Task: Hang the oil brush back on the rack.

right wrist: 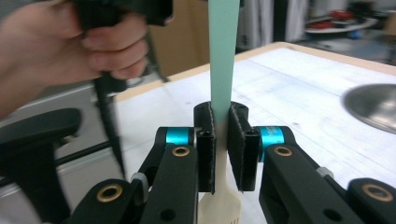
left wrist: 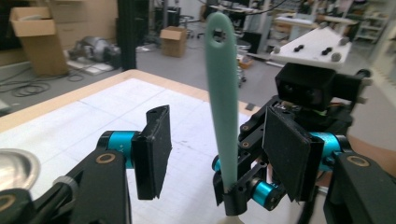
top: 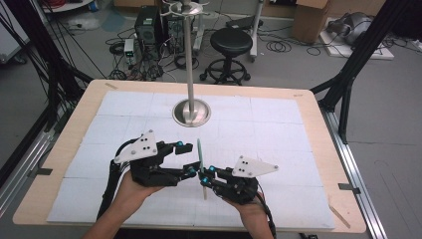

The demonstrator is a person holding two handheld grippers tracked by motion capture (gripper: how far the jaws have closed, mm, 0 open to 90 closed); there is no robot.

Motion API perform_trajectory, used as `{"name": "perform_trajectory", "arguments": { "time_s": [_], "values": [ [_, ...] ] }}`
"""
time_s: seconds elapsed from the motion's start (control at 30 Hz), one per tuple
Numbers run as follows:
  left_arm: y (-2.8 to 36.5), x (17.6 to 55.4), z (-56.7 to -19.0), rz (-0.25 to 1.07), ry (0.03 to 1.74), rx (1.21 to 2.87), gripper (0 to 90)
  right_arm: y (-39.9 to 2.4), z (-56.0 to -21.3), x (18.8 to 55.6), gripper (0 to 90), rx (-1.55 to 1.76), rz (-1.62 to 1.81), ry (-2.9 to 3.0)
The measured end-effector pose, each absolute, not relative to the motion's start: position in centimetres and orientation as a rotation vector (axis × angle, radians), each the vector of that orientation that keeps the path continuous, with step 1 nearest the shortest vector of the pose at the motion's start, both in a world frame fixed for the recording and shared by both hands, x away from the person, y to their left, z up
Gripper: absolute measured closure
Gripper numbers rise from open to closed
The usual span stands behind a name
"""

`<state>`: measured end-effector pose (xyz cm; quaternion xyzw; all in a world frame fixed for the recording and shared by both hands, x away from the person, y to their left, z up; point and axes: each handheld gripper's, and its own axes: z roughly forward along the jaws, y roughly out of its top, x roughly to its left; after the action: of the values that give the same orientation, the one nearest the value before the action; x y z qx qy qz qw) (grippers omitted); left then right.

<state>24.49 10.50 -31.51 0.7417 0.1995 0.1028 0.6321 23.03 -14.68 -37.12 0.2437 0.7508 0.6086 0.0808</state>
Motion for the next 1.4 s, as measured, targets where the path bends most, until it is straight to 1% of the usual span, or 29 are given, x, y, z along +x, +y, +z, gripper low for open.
{"name": "perform_trajectory", "arguments": {
  "time_s": [0.27, 0.3, 0.47, 0.5, 0.53, 0.57, 0.63, 0.8, 0.83, 0.87, 0.93, 0.97, 1.27, 1.3, 1.33, 1.4],
  "values": [
    [9.5, 25.1, -31.8, 0.26, 0.558, 1.686, 47.6, -14.1, -37.4, 23.2, 82.1, 0.834, 1.745, 2.196],
    [9.4, 25.2, -31.8, 0.256, 0.56, 1.686, 49.8, -14.0, -37.5, 23.1, 82.0, 0.852, 1.738, 2.197],
    [9.1, 25.6, -31.9, 0.236, 0.584, 1.678, 53.2, -13.8, -37.6, 23.2, 82.0, 0.853, 1.726, 2.201],
    [9.1, 25.7, -31.9, 0.232, 0.586, 1.679, 56.2, -13.7, -37.6, 23.2, 82.0, 0.851, 1.719, 2.201],
    [9.1, 25.7, -31.9, 0.231, 0.591, 1.681, 56.2, -13.7, -37.6, 23.2, 82.0, 0.851, 1.719, 2.201],
    [9.1, 25.8, -31.9, 0.224, 0.597, 1.684, 60.4, -13.6, -37.7, 23.2, 82.0, 0.86, 1.709, 2.204],
    [9.0, 25.8, -31.9, 0.223, 0.603, 1.683, 61.3, -13.6, -37.7, 23.2, 82.0, 0.864, 1.708, 2.205],
    [8.9, 25.9, -32.0, 0.203, 0.615, 1.689, 66.7, -13.6, -37.8, 23.3, 82.0, 0.88, 1.688, 2.206],
    [8.9, 26.0, -32.0, 0.2, 0.617, 1.692, 69.1, -13.6, -37.8, 23.3, 82.0, 0.887, 1.677, 2.205],
    [8.9, 26.0, -32.0, 0.2, 0.618, 1.695, 69.1, -13.6, -37.8, 23.3, 82.0, 0.887, 1.677, 2.205],
    [8.9, 26.0, -32.0, 0.195, 0.621, 1.691, 72.0, -13.5, -37.8, 23.4, 82.0, 0.877, 1.678, 2.202],
    [9.0, 26.1, -32.0, 0.192, 0.618, 1.69, 75.7, -13.5, -37.8, 23.4, 81.9, 0.878, 1.681, 2.2],
    [9.2, 26.3, -31.9, 0.14, 0.598, 1.682, 78.0, -13.6, -37.7, 23.4, 80.3, 0.863, 1.693, 2.205],
    [9.4, 26.3, -31.8, 0.129, 0.579, 1.678, 78.4, -13.8, -37.7, 23.6, 64.1, 0.866, 1.734, 2.239],
    [9.4, 26.3, -31.8, 0.129, 0.579, 1.678, 78.4, -13.8, -37.7, 23.6, 64.1, 0.866, 1.734, 2.239],
    [9.7, 26.4, -31.7, 0.106, 0.552, 1.671, 78.4, -14.0, -37.7, 23.9, 52.7, 0.864, 1.763, 2.262]
  ]
}}
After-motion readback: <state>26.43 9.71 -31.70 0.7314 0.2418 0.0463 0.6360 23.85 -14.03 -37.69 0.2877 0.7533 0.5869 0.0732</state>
